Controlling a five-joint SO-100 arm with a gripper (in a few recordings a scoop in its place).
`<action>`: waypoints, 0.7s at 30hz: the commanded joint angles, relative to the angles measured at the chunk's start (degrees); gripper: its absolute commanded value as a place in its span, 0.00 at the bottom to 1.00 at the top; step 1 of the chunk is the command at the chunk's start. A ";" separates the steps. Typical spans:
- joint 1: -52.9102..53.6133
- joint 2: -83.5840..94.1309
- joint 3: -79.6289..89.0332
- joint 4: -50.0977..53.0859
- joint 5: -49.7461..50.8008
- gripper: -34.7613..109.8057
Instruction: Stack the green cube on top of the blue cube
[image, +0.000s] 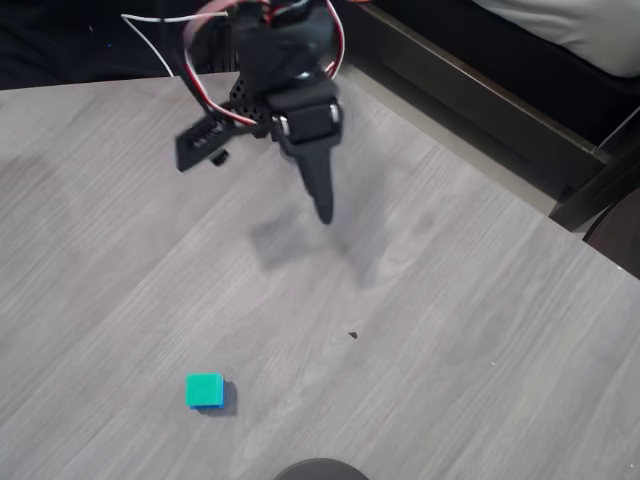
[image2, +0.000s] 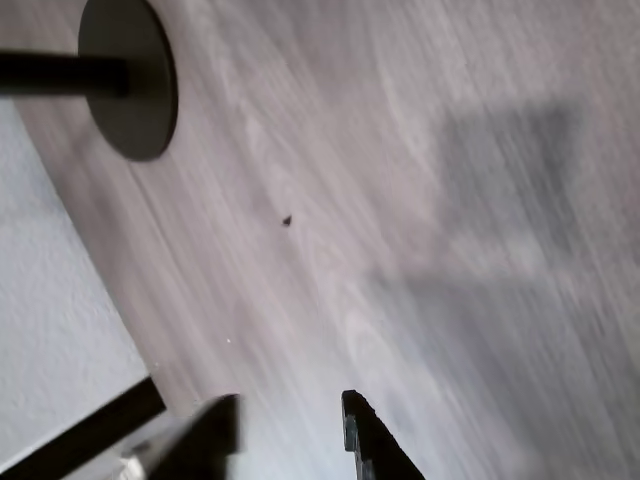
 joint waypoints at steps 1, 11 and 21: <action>0.97 0.88 3.25 -3.34 -0.97 0.24; 1.41 4.13 19.16 -15.29 -1.05 0.24; -0.26 33.40 35.33 -8.17 0.00 0.24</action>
